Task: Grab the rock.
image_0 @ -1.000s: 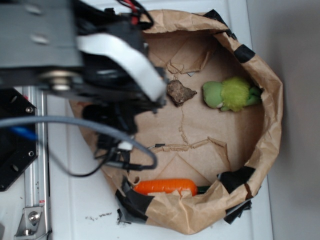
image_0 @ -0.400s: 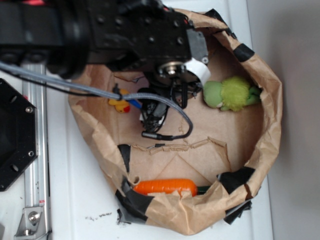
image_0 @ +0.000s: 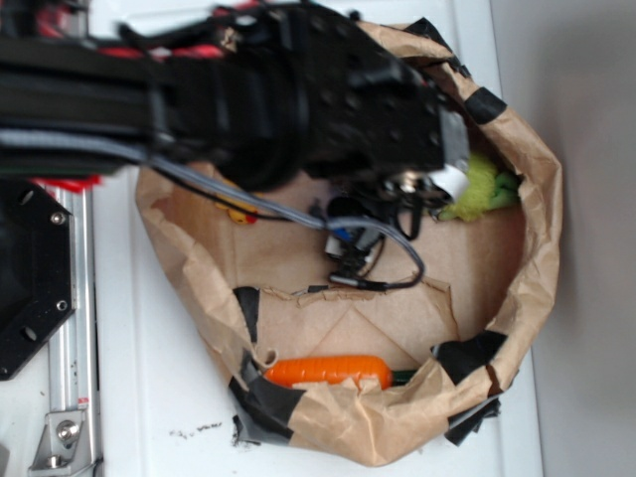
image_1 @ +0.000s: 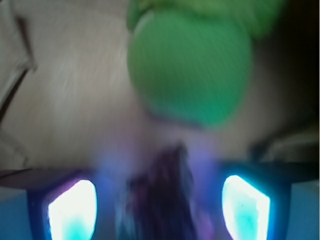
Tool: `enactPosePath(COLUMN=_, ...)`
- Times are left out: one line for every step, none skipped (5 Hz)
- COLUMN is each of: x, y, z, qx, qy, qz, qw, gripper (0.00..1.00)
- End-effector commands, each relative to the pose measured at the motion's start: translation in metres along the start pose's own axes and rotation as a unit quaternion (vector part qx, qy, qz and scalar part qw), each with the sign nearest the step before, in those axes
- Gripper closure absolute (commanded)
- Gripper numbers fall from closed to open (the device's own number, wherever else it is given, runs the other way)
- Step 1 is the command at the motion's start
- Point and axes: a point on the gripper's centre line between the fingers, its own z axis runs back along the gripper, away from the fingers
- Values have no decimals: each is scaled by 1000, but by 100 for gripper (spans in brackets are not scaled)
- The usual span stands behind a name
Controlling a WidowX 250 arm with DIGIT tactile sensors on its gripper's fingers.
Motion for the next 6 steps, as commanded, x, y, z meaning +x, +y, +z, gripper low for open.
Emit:
enactPosePath(x=24, y=2, z=-3, qx=8, qy=-7, qz=0, qw=1000, gripper=100)
enactPosePath(x=19, y=-2, z=0, qx=8, qy=-8, qz=-7, qw=1000, gripper=100)
enactPosePath(x=17, y=-2, z=3, qx=4, qy=-9, qz=-9, qw=1000, gripper=100)
enactPosePath(x=16, y=0, z=9, qx=-3, qy=-13, qz=-6, qw=1000, gripper=100)
enactPosePath(x=11, y=0, z=17, qx=-6, qy=-18, qz=4, qw=1000, gripper=0)
enactPosePath(x=5, y=1, z=20, qx=-12, qy=-21, qz=10, qw=1000, gripper=0)
